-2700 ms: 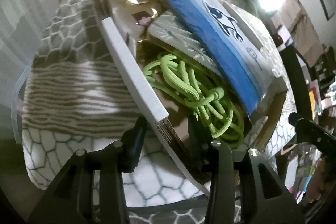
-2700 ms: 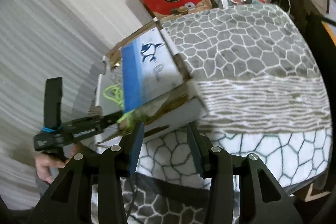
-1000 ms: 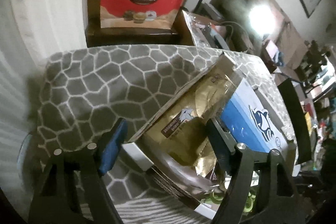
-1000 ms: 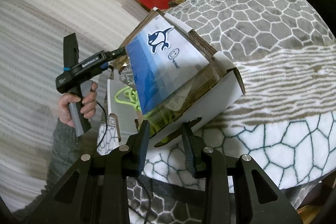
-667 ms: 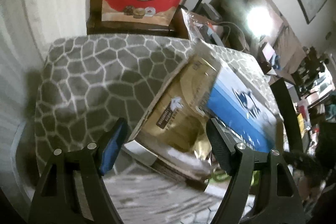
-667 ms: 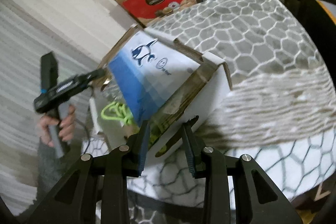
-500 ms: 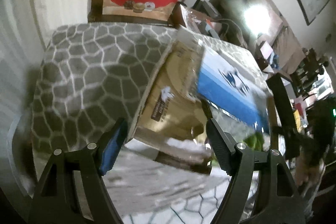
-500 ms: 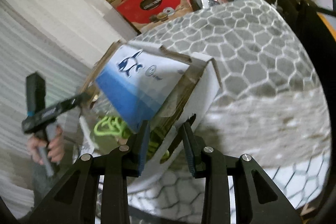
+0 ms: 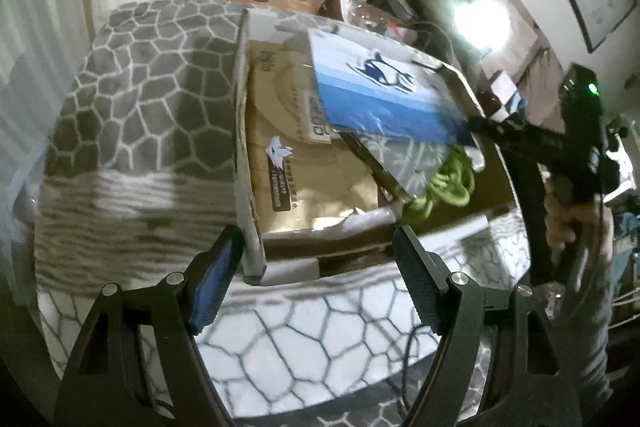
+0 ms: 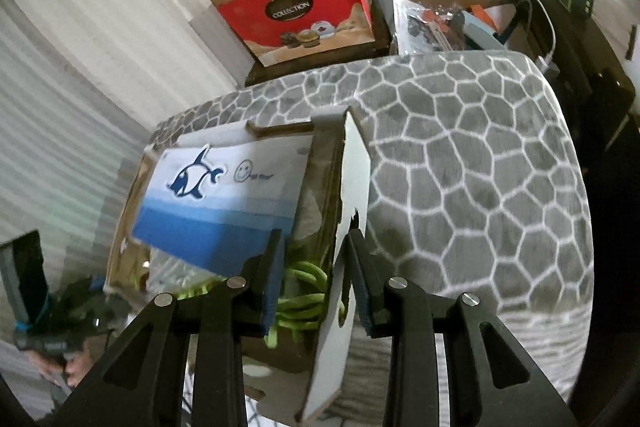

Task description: Organize objects

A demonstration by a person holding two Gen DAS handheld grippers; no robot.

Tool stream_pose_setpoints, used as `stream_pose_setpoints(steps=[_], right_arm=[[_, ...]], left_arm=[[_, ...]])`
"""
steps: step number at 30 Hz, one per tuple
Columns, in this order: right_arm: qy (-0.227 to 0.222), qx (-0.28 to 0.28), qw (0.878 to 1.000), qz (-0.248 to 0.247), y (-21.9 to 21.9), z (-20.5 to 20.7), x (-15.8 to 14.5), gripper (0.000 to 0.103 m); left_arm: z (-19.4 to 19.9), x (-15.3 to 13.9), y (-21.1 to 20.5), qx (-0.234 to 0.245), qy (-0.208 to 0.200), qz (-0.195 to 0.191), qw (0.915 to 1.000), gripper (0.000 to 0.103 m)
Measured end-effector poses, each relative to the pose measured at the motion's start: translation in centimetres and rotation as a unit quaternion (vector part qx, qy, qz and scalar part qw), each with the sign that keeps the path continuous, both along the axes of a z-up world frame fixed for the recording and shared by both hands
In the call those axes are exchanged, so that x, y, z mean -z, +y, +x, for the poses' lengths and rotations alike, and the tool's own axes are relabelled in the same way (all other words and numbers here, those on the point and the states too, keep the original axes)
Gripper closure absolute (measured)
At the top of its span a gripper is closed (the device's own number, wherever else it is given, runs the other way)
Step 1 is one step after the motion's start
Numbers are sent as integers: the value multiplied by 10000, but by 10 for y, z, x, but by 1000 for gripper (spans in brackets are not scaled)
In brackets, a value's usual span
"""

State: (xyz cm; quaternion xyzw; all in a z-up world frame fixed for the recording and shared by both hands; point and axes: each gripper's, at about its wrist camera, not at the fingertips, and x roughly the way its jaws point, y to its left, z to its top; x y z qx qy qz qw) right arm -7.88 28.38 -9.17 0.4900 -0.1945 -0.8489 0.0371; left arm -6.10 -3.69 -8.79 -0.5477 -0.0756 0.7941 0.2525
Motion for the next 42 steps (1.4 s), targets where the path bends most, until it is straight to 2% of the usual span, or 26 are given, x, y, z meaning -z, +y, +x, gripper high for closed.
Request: stream_pose_setpoints(steps=[10,28,31,32,34,35,38,42], right_arm=[[-29,1,9999,-153,4,-4,-2,71],[42,123,9999,-113,7,10,-3,71],[106,150,9998,-109,8,14,-6,66],[138,197,9997,9,7,16,-8,60],[216,303,9985,392,6,24,-15,48],[242,328,9978,516,4,27,-17,46],[387,392,9950,829,-5,43,-28,46],[602,490,9893,1231,-26,67,-43,46]], left_arm=[[5,1,-1,-47,-64,74,9999,29],[-6,1,7,30,15,-127,9999,29],[-7,5,8,41,-33,-292,9996,27],[-9,6,3,-43,-67,-291,9995,27],[-7,3,-2,-177,28,-379,9991,27],[-6,-1,-5,-220,134,-411,9988,27],[3,-14,-13,-313,410,-416,9978,22],[19,-40,-15,-546,1090,-590,9908,8]])
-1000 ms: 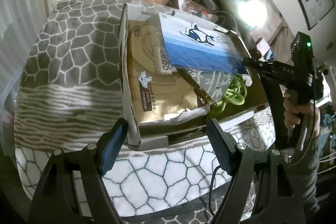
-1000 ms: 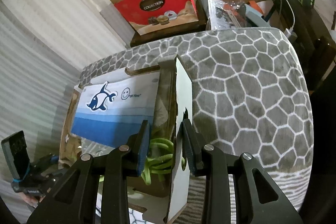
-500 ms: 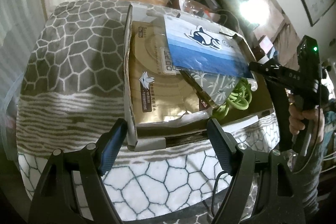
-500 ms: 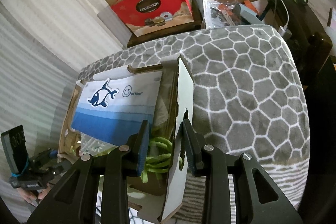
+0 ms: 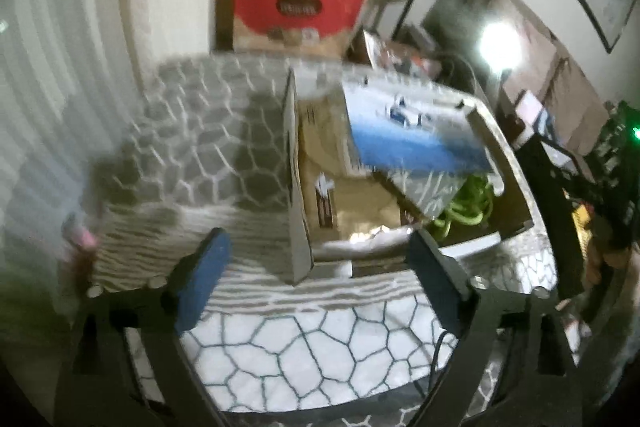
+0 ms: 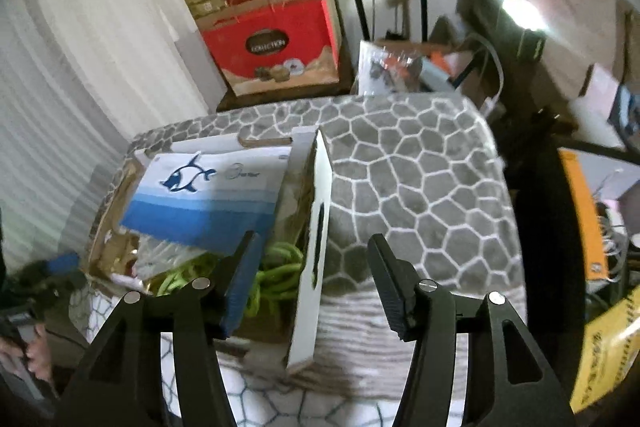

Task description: Organize objects

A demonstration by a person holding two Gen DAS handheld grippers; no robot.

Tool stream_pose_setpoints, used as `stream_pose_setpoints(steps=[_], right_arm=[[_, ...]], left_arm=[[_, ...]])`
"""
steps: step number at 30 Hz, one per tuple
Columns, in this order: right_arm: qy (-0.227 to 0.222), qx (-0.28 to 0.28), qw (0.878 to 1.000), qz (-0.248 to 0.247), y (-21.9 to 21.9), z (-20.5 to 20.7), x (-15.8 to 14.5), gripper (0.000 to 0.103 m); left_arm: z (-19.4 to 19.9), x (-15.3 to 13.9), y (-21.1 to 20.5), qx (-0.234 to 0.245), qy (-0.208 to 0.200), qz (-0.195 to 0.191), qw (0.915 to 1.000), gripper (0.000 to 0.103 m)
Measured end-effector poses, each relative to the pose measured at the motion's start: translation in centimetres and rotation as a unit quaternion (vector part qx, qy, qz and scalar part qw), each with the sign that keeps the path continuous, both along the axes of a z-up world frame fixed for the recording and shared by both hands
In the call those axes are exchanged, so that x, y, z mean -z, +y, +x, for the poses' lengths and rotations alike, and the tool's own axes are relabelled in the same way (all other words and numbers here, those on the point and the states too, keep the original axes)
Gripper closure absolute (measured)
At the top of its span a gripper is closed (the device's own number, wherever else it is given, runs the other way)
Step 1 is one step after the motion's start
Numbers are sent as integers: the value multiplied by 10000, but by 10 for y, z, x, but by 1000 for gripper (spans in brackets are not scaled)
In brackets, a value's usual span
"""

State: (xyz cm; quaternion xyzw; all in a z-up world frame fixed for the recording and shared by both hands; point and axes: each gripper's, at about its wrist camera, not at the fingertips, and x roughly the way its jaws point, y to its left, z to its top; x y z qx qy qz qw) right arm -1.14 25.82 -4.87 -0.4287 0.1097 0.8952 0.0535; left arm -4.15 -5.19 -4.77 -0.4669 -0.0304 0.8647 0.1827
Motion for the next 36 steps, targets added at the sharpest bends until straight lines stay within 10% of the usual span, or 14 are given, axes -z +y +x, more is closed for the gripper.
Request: stream_pose_setpoints(steps=[17,36], right_arm=[[532,356,9956,678,-82,65,-17,0],[400,467,9954,728,-101,74,8,1]], left_arm=[[32,-13,18,-7,212,-147,9997,0],[40,0,22,-378,246,-434,9980,0]])
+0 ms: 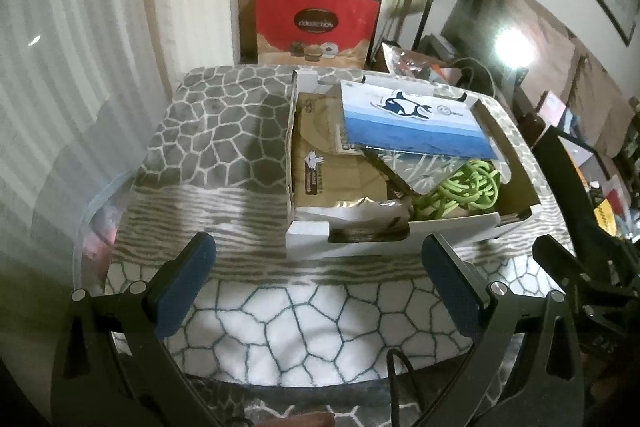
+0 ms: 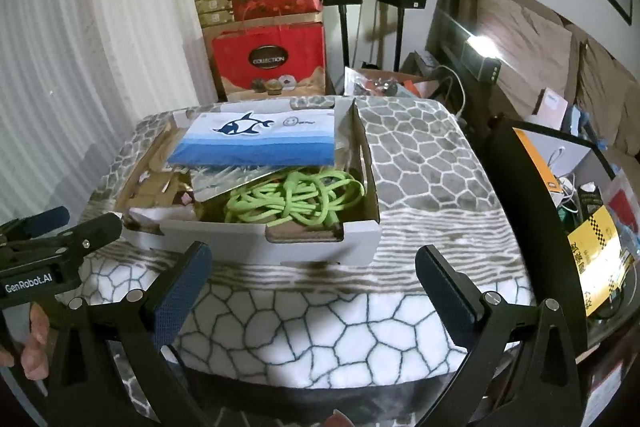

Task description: Organize objects

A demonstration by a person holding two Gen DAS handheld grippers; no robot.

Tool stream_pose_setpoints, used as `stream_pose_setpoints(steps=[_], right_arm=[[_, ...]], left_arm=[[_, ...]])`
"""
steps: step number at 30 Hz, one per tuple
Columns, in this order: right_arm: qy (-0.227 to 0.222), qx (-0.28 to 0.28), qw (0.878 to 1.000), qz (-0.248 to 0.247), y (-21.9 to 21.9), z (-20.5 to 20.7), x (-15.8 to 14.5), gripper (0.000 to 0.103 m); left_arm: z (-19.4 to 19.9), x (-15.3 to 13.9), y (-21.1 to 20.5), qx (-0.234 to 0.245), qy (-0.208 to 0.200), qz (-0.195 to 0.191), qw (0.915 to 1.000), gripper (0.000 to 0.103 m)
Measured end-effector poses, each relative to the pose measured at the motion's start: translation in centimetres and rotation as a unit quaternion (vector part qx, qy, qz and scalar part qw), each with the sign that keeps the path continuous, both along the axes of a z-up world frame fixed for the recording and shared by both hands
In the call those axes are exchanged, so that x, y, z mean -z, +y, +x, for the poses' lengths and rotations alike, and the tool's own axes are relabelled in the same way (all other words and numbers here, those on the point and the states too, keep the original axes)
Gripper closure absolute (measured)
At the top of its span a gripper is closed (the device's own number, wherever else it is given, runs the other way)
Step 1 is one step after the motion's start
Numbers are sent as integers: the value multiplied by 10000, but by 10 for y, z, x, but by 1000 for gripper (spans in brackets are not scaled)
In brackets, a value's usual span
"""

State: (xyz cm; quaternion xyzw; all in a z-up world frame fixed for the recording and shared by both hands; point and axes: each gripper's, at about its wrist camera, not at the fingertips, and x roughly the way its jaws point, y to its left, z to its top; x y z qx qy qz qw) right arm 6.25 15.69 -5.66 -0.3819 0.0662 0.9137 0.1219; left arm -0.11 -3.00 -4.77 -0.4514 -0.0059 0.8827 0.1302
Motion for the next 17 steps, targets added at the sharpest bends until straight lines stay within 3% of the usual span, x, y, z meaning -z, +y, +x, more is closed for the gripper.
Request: stream_pose_setpoints(steps=[17], right_arm=[[-15,6,10000,19,-2,-1,0,1]], left_arm=[[0,-1,3,-19,22,-91,10000,0]])
